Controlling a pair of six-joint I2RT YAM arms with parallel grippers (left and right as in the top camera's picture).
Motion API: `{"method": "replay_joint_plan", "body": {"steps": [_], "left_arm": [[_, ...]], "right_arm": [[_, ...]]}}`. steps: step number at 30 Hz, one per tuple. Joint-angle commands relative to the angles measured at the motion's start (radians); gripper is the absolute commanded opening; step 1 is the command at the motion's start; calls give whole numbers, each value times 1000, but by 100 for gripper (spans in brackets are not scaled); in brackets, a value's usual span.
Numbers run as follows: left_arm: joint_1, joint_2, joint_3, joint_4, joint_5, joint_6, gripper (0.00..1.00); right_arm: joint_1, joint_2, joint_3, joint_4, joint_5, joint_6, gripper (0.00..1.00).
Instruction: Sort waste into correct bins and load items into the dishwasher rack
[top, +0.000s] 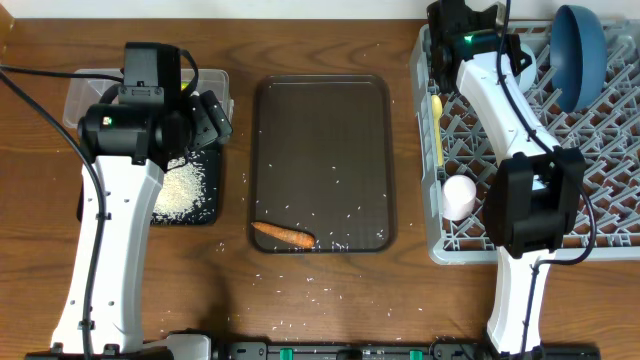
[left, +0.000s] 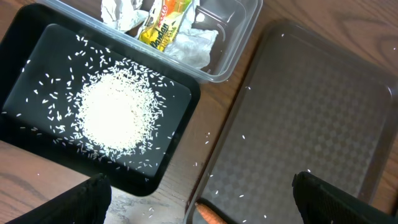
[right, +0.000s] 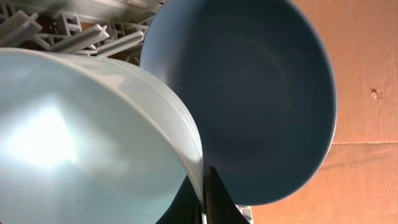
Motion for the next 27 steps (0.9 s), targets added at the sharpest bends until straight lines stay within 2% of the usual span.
{"method": "replay_joint_plan", "body": {"steps": [1,4,7,16,21,27], "left_arm": [[4,4,3,0,-8,2,95],[4,4,3,0,-8,2,95],[4,4,3,0,-8,2,95],[4,4,3,0,-8,1,95],[4,4,3,0,-8,2,95],[4,4,3,0,-8,2,95]], "right_arm": [[6,12,-12,-31,-35,-11,1],[6,12,-12,-58,-36,4,1],[6,12,-12,-80,-67,7,7],[21,12,-12,-163,-243,8,50],[60,5,-11,-187,-243,13,59],[118,-43,-9,-188,-244,38,77]]}}
